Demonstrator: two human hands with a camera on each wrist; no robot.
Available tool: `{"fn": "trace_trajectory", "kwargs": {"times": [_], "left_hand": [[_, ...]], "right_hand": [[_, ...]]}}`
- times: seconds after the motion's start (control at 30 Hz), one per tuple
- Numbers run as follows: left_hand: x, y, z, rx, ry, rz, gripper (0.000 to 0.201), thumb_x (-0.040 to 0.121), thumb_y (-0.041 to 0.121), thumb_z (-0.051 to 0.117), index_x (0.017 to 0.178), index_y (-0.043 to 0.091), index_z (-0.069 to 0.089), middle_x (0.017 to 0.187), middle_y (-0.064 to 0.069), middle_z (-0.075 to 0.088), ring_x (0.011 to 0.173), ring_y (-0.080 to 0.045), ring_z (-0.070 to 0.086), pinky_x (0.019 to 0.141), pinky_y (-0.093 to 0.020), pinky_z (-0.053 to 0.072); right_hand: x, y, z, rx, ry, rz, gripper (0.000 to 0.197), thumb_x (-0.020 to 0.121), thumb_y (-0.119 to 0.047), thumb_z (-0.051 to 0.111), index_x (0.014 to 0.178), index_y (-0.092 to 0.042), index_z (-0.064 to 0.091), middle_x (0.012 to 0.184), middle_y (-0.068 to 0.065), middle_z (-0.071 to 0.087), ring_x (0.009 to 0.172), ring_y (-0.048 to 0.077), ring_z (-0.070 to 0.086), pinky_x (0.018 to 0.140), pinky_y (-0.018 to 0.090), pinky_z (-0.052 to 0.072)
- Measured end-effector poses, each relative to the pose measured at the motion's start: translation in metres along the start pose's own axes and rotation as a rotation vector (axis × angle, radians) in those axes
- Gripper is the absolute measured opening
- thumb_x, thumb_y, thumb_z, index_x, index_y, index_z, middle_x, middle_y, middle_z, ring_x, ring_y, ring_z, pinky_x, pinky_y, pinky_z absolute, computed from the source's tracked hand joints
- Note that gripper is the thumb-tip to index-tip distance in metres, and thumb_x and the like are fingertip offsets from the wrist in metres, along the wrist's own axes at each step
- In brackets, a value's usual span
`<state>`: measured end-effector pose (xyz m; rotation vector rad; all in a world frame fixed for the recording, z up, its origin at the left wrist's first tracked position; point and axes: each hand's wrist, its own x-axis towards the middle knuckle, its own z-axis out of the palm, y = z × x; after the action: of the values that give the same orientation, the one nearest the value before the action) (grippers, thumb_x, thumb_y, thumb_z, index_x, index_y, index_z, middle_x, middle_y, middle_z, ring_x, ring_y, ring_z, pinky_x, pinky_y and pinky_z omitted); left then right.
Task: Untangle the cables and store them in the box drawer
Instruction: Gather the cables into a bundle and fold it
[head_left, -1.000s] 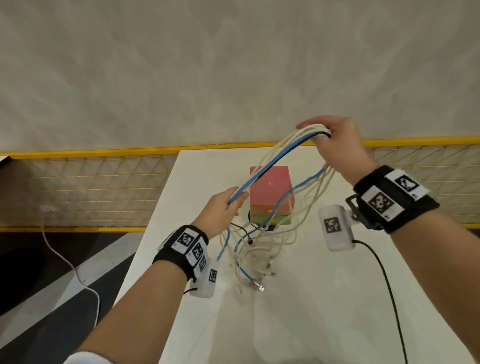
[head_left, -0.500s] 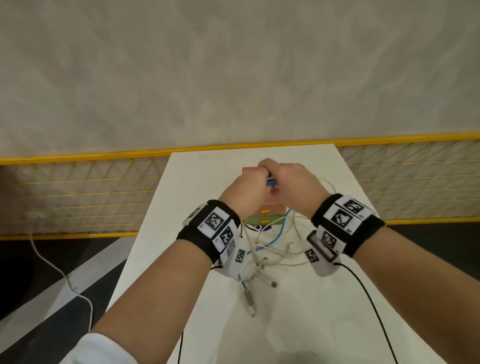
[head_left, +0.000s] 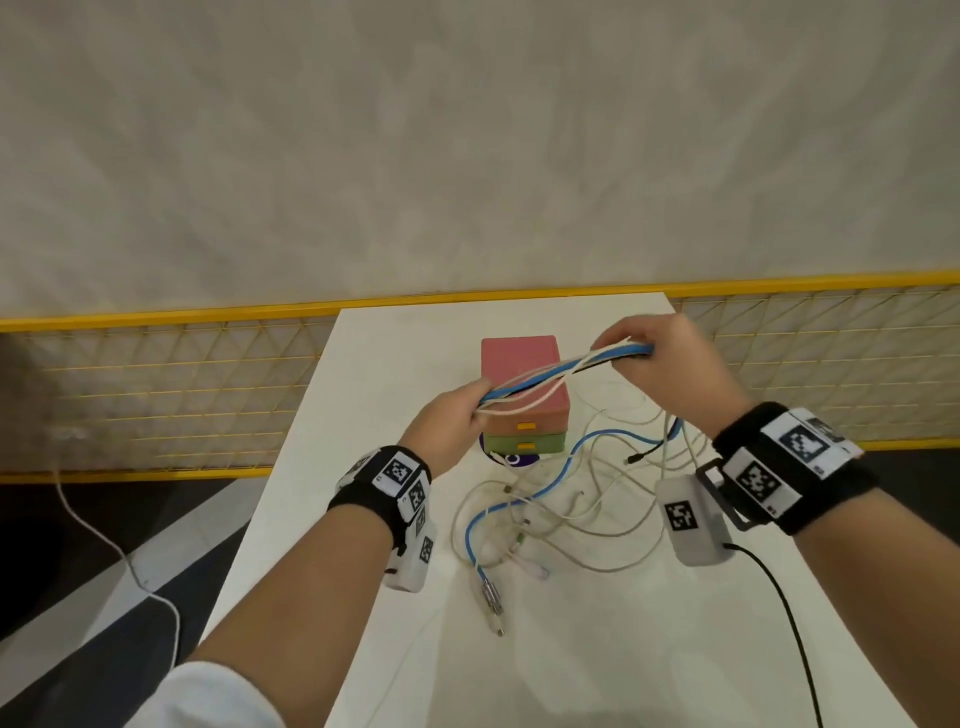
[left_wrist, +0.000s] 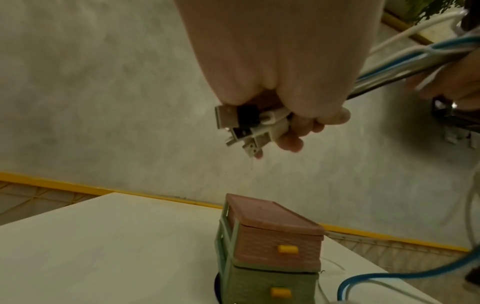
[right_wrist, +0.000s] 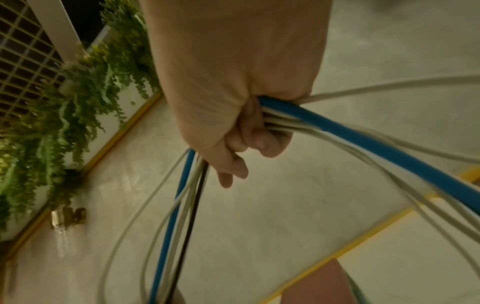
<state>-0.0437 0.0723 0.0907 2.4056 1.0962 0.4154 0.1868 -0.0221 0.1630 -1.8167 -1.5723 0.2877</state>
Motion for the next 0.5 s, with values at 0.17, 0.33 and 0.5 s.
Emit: {"fn": "trace_trajectory", "kwargs": {"times": [0.17,0.33,0.5], "left_hand": [[0.005,0.022,-0.002,0.251,-0.106,-0.049,0.023,0.099,0.016,0.038,0.119,0.011,0.048,0.098,-0.013,0.063,0.079,-0.035,0.057,0.065,-0.034,0.039],[0.015,0.063,-0.006,0.447,-0.182,0.036,0.024,0.099,0.013,0.04,0.119,0.006,0.051,0.097,-0.012,0.063,0.084,-0.034,0.062,0.069,-0.037,0.044],[0.012,0.088,-0.024,0.459,-0.171,0.177,0.026,0.097,0.026,0.048,0.116,0.015,0.061,0.101,-0.008,0.067,0.085,-0.028,0.062,0.067,-0.03,0.039]], "right_hand": [[-0.005,0.029,0.004,-0.36,-0.296,0.172,0.056,0.077,-0.026,0.073,0.128,-0.017,0.052,0.103,0.008,0.065,0.092,0.023,0.059,0.079,0.03,0.046],[-0.012,-0.001,0.034,-0.479,-0.38,-0.151,0.1,0.073,-0.036,0.073,0.15,-0.015,0.012,0.143,0.012,0.042,0.137,0.029,0.034,0.115,0.048,0.023],[-0.008,-0.009,0.061,-0.288,-0.247,-0.153,0.036,0.079,-0.019,0.066,0.111,-0.01,0.054,0.092,0.014,0.07,0.087,0.035,0.064,0.072,0.04,0.05]]}}
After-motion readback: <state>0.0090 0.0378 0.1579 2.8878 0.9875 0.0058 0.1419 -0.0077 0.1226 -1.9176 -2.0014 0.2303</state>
